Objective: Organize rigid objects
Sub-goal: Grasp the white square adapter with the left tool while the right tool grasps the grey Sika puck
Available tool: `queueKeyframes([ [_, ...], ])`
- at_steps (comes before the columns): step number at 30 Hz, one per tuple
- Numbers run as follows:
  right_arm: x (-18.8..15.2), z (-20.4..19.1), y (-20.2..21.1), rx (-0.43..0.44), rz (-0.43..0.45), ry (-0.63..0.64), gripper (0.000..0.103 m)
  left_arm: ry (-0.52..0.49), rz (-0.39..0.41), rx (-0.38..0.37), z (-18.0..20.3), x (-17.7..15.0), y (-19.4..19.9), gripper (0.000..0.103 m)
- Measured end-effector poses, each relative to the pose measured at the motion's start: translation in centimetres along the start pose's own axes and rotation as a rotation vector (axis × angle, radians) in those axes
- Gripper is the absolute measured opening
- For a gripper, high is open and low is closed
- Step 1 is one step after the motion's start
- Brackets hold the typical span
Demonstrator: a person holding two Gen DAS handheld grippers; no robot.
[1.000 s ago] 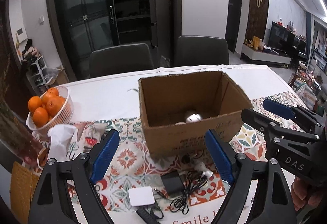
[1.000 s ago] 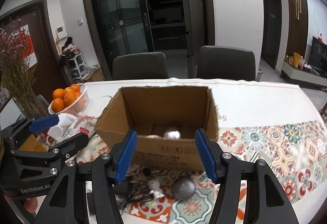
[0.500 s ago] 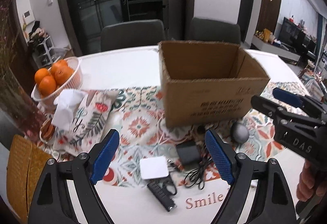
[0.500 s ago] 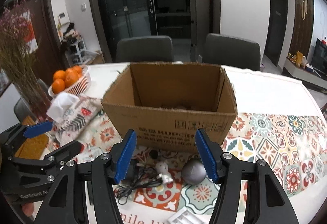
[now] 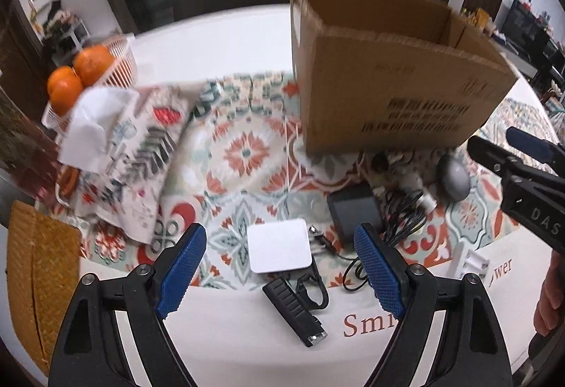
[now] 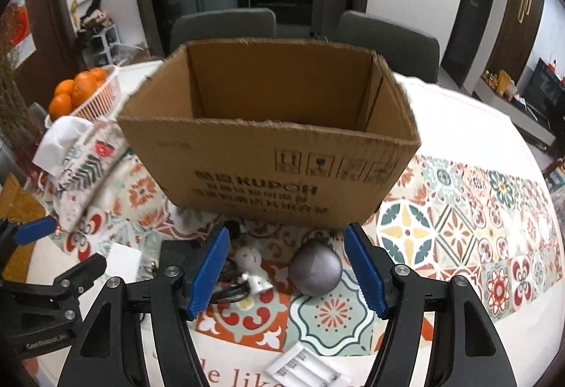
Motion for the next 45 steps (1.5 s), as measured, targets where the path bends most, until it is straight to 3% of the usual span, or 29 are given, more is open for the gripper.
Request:
queueKeyframes([
  [7, -0.3, 0.2, -3.3, -0.013, -0.107, -0.022, 0.068, 0.005, -0.107, 0.001, -0.1, 0.1, -2.9, 0.086],
  [14, 0.1, 0.6, -5.2, -0.04, -0.135, -0.052, 0.068, 0.056, -0.123, 0.021, -0.9, 1.1, -4.2, 0.085],
  [30, -0.1, 1.0, -8.7, -0.086, -0.185, -0.065, 0.068, 0.146, -0.173, 0.001, -0.9, 0.8, -7.7, 0.071],
  [37, -0.1, 0.8, -10.0, -0.089, -0.2, -0.073, 0.068, 0.183, -0.183, -0.011, -1.0, 0.9, -8.8, 0.061],
  [45, -0.5, 1.4, -12.1, -0.071, -0.23, -0.089, 0.068, 0.189, -0.178, -0.004, -1.1, 1.1, -9.0, 0.06],
])
Point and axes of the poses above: each gripper's, at about its wrist camera, not at the fingertips, and y roughly against the way its jaws point, z to its right, x to its top, the point moved 7 cm from there along -y, roughly the way its jaws point, and after that the axes turned 11 degrees about -z, right-handed, at the moved point
